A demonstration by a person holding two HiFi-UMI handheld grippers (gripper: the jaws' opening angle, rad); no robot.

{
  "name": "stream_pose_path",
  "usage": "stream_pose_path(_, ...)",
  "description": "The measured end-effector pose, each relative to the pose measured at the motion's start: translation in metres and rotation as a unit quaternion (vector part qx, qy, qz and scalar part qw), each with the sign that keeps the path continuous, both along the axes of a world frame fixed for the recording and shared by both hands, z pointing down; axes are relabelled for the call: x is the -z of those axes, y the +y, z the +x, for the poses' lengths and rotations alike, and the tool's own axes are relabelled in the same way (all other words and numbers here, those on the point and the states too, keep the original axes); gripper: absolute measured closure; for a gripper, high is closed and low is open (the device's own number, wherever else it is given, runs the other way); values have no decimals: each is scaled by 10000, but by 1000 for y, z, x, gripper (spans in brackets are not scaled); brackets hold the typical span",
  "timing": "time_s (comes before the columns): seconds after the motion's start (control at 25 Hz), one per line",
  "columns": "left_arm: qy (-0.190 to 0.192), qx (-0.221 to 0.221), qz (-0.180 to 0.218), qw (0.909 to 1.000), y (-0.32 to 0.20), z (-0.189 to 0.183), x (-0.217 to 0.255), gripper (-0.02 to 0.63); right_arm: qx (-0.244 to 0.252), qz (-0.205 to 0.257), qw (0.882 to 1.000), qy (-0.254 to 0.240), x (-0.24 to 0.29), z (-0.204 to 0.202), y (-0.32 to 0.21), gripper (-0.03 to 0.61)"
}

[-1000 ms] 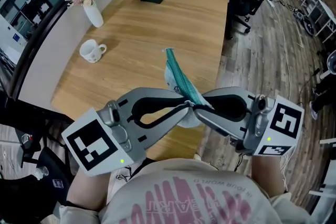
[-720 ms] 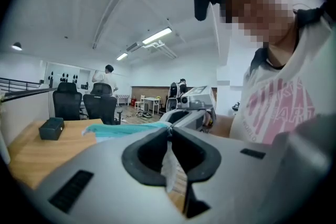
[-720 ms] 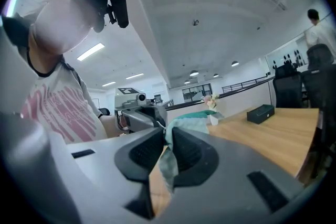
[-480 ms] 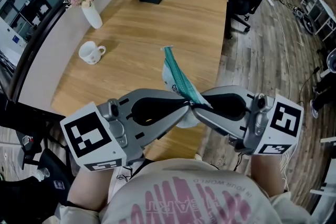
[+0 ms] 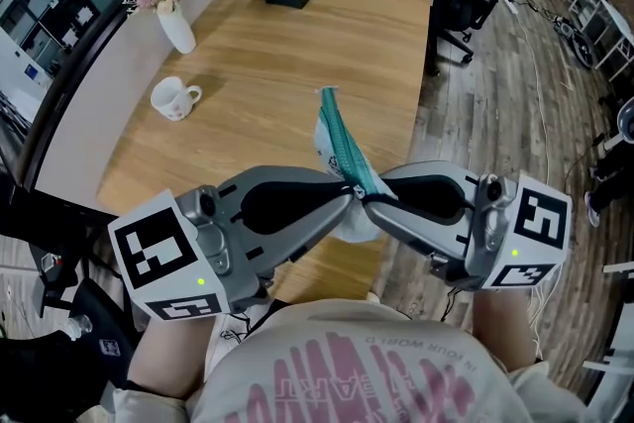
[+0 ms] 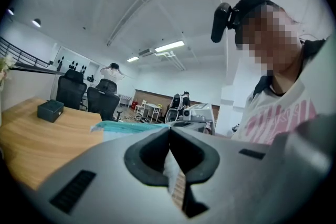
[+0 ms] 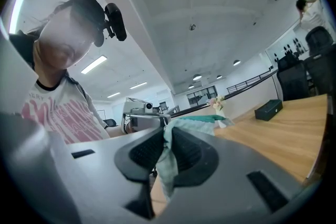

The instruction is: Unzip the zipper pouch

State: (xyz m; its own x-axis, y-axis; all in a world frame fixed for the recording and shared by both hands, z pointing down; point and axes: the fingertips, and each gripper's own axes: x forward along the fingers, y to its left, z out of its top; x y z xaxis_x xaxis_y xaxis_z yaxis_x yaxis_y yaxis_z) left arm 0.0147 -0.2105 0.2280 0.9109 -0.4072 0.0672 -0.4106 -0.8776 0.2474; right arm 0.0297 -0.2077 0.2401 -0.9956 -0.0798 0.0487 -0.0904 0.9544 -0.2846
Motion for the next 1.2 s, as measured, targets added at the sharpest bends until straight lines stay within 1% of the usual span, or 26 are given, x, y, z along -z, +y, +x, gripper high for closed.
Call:
stream_pose_path(0.16, -216, 69, 82, 9997, -1, -1, -3, 606, 14, -17, 10000, 27, -3, -1, -1, 534)
stream_pose_path(0.2, -135, 64, 3, 9999, -1, -2, -3, 606, 41, -30, 10000, 12, -3, -1, -1, 535)
stream_pose_path(0.32, 605, 64, -450, 9971, -4, -15, 7, 607, 137, -140, 9997, -156, 1, 1, 0, 539)
stream_pose_path(0.36, 732, 65, -493, 9961, -5, -20, 10, 607, 150, -155, 9996, -170, 1, 2, 1, 540)
stream_pose_path(0.6, 635, 59, -419, 9971, -5, -20, 8, 607, 111, -175, 9997, -84, -4, 1, -1, 540)
stream_pose_path(0.92, 499, 228, -305, 9980, -8, -25, 7, 607, 185, -104, 9998, -58, -2, -1, 2, 538)
stream_pose_path(1.12, 712, 426, -406, 9957, -14, -33, 9, 607, 186, -82, 9998, -62, -1, -1, 2, 540)
stream_pose_path(1.2, 715, 499, -403, 9954, -16, -36, 9, 607, 194, -67, 9998, -47, -1, -2, 2, 540)
